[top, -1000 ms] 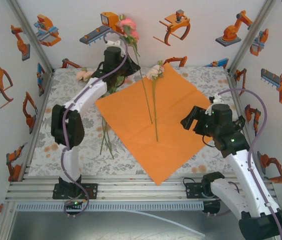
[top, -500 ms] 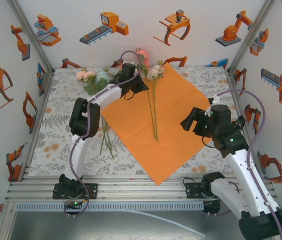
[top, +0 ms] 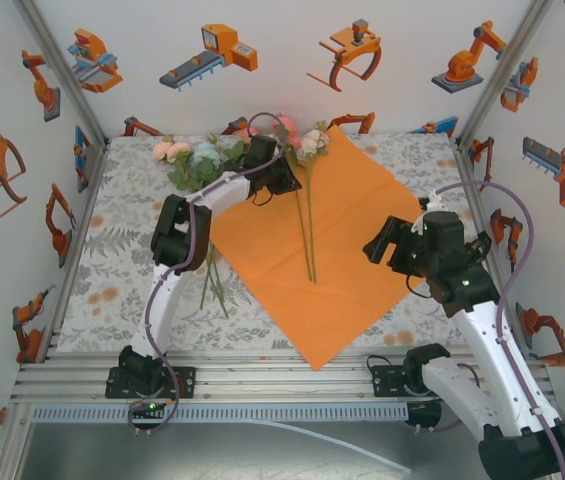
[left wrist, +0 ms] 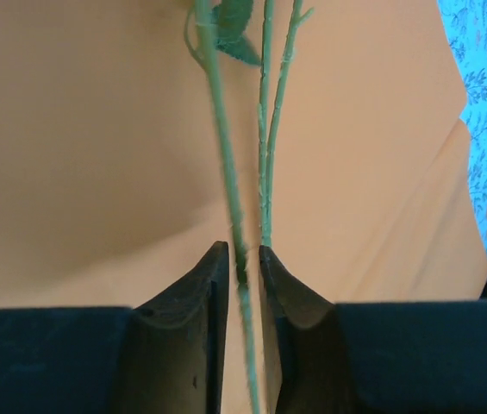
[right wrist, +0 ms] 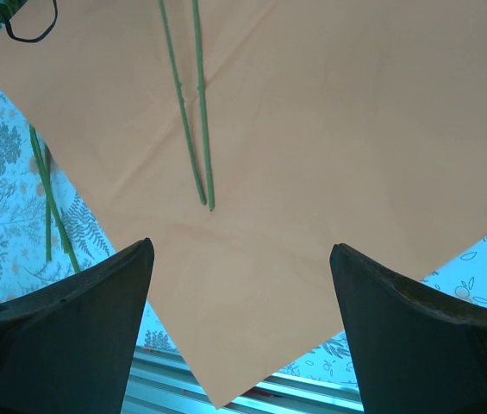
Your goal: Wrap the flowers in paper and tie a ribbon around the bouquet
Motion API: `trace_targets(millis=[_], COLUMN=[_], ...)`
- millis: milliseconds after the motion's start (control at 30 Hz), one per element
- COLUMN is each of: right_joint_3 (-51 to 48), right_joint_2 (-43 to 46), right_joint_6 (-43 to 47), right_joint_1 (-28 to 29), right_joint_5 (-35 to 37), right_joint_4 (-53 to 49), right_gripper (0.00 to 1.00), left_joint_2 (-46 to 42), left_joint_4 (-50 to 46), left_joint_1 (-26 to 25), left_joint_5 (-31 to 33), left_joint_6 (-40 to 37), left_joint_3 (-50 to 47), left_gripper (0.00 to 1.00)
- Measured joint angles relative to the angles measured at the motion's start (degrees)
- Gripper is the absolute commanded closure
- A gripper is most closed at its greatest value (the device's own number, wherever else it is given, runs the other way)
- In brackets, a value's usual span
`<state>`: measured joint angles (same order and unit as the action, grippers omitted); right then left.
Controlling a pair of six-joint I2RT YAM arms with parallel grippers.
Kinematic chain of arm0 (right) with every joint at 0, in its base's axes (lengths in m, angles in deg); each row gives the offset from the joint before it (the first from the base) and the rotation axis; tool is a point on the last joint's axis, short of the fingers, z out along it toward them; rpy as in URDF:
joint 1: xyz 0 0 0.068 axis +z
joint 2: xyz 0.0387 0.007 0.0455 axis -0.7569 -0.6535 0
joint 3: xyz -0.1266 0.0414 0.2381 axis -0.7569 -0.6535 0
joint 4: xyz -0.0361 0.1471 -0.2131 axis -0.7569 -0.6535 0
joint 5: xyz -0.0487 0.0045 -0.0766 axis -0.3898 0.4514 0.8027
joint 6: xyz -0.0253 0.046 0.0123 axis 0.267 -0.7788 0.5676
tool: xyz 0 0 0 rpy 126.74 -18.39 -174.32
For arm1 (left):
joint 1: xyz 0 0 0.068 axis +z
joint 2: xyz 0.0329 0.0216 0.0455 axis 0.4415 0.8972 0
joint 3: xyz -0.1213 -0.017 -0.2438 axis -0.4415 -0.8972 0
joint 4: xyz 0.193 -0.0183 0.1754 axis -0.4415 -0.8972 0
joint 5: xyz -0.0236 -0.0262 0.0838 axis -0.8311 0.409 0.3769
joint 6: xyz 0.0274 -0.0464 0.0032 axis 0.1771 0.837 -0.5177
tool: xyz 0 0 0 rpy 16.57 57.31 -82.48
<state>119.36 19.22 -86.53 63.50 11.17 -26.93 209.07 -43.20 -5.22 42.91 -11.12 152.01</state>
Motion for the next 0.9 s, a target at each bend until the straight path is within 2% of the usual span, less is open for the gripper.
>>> trace_targets(millis=[100, 233, 367, 533, 700, 900], right_joint_3=[0.00, 0.00, 0.00, 0.00, 0.00, 0.00], right_joint_2=[0.02, 0.02, 0.02, -0.02, -0.46, -2.16], right_joint_6=[0.00, 0.00, 0.00, 0.00, 0.00, 0.00], right_joint_1=[0.00, 0.00, 0.00, 0.00, 0.00, 0.00], right_joint_5=[0.17, 0.17, 0.17, 0.20, 0.20, 0.13], right_joint_4=[-0.07, -0.09, -0.09, -0.09, 0.00, 0.22], right_gripper=[0.24, 0.24, 0.24, 0.24, 0.24, 0.24], left_joint_2=[0.00, -0.90, -5.60, -18.16, -35.34, -51.04], left_joint_4=[-0.04, -1.68, -3.87, -5.55, -4.50, -4.00], left_joint_1=[-0.02, -0.02, -0.02, 0.07, 1.40, 9.60], left_joint_5=[0.11, 1.42, 4.11, 10.32, 19.37, 25.77], left_joint_6=[-0.02, -0.66, -2.64, -7.26, -12.70, -13.53], left_joint_3=[0.22, 0.07, -1.14, -6.05, -17.31, -35.32], left_gripper=[0.65, 0.61, 0.58, 0.58, 0.58, 0.58])
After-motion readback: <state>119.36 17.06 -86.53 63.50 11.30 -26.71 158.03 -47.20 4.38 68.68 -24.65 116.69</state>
